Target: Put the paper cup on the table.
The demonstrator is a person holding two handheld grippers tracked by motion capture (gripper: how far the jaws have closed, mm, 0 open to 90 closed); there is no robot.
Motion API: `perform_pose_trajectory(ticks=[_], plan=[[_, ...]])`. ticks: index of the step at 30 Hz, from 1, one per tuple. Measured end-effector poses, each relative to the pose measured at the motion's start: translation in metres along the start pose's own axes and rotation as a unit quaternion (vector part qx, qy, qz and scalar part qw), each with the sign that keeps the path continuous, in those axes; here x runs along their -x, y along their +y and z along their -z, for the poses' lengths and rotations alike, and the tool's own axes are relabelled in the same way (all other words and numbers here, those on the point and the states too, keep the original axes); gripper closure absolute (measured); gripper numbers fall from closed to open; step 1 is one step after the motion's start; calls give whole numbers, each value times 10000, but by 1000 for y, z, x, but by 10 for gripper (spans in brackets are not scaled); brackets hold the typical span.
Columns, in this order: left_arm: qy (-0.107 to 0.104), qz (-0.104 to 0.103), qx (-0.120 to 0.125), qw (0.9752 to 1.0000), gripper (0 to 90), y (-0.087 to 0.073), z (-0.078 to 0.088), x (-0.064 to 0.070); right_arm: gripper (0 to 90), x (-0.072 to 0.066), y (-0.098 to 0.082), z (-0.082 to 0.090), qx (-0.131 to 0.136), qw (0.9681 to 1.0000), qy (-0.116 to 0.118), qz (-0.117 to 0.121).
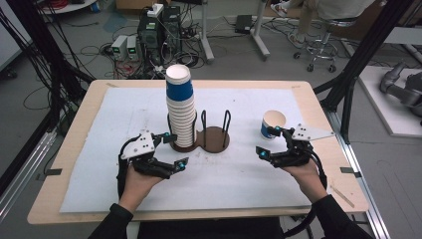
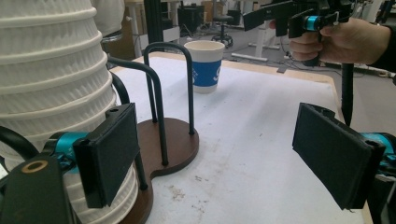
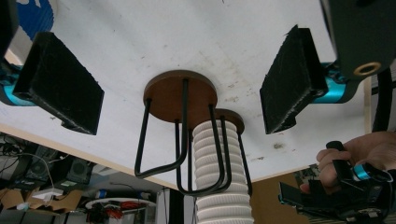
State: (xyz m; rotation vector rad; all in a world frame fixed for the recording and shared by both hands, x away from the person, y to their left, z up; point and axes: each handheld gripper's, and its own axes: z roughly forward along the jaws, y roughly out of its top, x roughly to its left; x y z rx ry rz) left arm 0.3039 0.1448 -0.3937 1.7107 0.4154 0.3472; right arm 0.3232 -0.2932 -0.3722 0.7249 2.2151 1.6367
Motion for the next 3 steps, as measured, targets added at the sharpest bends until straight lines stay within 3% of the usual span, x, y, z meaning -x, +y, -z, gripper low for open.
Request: perform_pose_trajectory(ticks=[3], plan=[[27, 6, 2, 10000, 148, 1, 1, -1, 138, 1, -1, -3, -46, 10000, -30, 76]])
